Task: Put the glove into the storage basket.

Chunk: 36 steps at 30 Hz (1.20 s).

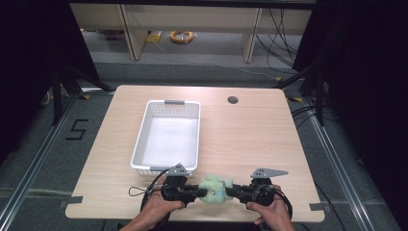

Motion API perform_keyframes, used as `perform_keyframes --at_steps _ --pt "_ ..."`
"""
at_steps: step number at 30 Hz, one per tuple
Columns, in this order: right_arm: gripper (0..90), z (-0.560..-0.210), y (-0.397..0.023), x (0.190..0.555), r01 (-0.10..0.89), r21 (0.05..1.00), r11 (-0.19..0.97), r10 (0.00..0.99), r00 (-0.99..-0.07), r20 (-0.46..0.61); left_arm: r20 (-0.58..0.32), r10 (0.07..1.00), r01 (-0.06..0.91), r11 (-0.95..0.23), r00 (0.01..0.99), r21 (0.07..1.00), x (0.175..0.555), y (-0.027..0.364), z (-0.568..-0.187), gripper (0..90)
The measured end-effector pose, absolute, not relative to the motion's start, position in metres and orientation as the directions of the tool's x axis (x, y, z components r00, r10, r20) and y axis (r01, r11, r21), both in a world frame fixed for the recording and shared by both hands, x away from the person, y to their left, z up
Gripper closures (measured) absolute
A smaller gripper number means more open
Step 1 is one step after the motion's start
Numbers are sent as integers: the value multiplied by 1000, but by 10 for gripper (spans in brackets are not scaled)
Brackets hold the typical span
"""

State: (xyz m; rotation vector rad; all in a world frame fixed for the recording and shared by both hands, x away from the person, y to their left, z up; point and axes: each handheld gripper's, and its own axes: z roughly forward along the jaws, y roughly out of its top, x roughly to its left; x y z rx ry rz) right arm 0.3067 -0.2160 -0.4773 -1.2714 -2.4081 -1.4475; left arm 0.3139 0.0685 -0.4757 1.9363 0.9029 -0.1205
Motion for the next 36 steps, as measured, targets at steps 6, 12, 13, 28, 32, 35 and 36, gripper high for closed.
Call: perform_keyframes --at_steps 6,12,13,28,32,35,36 --pt "748 -463 -213 305 675 708 208 605 -658 449 -424 540 619 -250 727 744 313 73 -466 765" --pt "748 -451 -208 309 648 730 217 593 -682 428 -417 540 611 -245 731 753 317 83 -454 764" --pt "747 -446 -206 311 643 732 223 594 -685 421 -420 538 611 -240 731 754 318 84 -453 764" --pt "747 -411 -184 333 609 750 259 581 -719 382 -396 573 600 -220 718 769 336 106 -426 763" --pt "747 -404 -175 340 597 755 271 573 -730 372 -392 587 605 -218 708 766 342 113 -421 763" --pt "747 -400 -169 348 573 769 283 568 -746 347 -395 596 610 -208 699 765 346 118 -417 763" --pt "747 -400 -169 348 573 769 283 568 -746 347 -397 597 611 -206 697 764 348 121 -415 763"
